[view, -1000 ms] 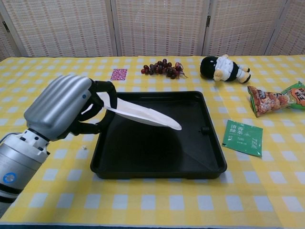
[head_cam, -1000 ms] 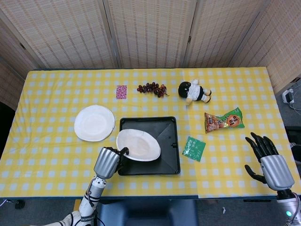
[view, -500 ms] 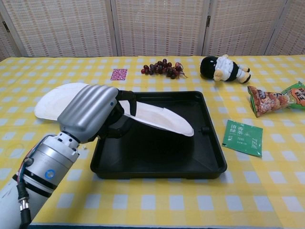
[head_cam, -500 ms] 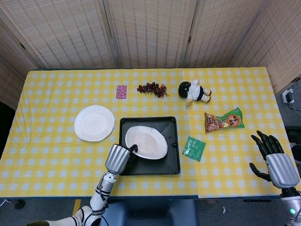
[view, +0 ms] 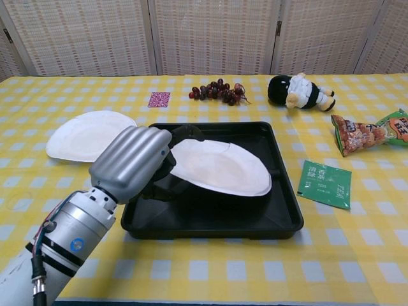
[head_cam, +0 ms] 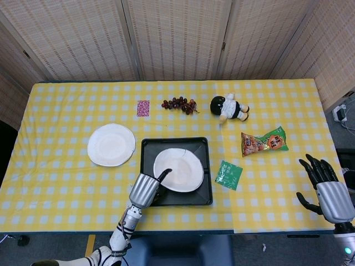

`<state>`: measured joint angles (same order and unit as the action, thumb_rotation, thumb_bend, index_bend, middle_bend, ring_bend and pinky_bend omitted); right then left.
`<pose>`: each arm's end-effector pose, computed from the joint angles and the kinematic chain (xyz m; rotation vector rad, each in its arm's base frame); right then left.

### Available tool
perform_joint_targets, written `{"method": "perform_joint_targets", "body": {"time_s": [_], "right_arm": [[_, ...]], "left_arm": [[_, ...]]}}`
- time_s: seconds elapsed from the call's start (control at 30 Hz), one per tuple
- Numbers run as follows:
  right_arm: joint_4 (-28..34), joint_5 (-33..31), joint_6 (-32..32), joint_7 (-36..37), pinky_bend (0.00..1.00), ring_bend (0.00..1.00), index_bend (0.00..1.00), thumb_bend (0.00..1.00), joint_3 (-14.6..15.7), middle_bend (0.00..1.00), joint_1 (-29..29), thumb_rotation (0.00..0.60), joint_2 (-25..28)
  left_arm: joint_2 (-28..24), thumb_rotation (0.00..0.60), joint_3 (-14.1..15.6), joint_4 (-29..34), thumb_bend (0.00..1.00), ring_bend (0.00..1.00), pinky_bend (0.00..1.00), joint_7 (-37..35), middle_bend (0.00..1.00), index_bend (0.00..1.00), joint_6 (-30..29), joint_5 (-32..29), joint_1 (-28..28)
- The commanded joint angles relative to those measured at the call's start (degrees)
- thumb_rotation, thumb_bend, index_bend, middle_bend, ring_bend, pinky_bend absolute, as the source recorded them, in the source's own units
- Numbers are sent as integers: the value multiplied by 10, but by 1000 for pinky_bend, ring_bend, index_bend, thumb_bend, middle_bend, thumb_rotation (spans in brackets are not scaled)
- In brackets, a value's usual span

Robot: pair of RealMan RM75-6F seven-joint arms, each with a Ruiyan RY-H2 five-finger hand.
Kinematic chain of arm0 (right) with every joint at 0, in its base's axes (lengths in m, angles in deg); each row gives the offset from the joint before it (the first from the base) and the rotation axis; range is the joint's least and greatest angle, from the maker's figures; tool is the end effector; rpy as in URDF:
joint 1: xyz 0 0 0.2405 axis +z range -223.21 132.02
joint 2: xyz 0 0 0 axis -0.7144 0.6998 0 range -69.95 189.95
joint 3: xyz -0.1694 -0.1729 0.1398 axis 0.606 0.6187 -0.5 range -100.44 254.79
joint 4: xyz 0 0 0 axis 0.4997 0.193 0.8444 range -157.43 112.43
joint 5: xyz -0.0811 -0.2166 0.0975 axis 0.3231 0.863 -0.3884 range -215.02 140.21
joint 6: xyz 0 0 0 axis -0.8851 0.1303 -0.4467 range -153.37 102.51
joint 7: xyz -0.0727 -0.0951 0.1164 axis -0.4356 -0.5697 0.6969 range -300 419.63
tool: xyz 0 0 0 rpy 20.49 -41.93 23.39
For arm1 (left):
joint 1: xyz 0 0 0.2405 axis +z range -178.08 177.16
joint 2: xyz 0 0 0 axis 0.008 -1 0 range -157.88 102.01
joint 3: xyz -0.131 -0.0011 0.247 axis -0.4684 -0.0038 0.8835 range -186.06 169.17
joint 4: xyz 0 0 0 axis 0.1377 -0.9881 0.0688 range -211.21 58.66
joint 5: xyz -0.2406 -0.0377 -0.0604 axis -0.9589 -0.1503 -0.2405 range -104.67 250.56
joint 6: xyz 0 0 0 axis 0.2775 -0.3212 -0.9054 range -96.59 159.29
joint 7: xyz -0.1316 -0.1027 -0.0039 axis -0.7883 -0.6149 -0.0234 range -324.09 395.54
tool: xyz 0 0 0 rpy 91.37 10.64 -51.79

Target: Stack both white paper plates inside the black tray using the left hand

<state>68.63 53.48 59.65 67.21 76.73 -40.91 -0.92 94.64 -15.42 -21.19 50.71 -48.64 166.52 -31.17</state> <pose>-0.3507 -0.1977 0.1420 1.4581 -0.9464 0.9549 -0.1158 0.2915 -0.1719 -1.7084 -0.6628 -1.3276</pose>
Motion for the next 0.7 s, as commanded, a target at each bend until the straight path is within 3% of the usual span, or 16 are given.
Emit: {"method": "perform_joint_targets", "body": {"time_s": [0.03, 0.23, 0.37, 0.5, 0.7], "right_arm": [[0, 1, 3, 0, 0, 0, 0, 366, 0, 0, -1, 600, 0], [-1, 5, 4, -1, 0, 0, 0, 365, 1, 0, -2, 600, 0], [0, 11, 2, -4, 0, 0, 0, 365, 4, 0, -1, 600, -1], [3, 17, 3, -6, 0, 0, 0, 366, 7, 0, -2, 600, -2], [4, 22, 4, -11, 0, 0, 0, 365, 9, 0, -3, 600, -3]], "left_arm": [[-22, 600, 9, 36, 253, 1000, 1000, 27, 1000, 241, 12, -10, 8], [-89, 600, 29, 144, 209, 1000, 1000, 113, 1000, 224, 41, -35, 29], [-134, 600, 34, 216, 211, 1000, 1000, 143, 1000, 228, 27, -35, 44], [-167, 600, 27, 231, 239, 1000, 1000, 144, 1000, 282, -12, -19, 56], [-222, 600, 8, 226, 321, 1000, 1000, 135, 1000, 393, -16, -51, 71]]}}
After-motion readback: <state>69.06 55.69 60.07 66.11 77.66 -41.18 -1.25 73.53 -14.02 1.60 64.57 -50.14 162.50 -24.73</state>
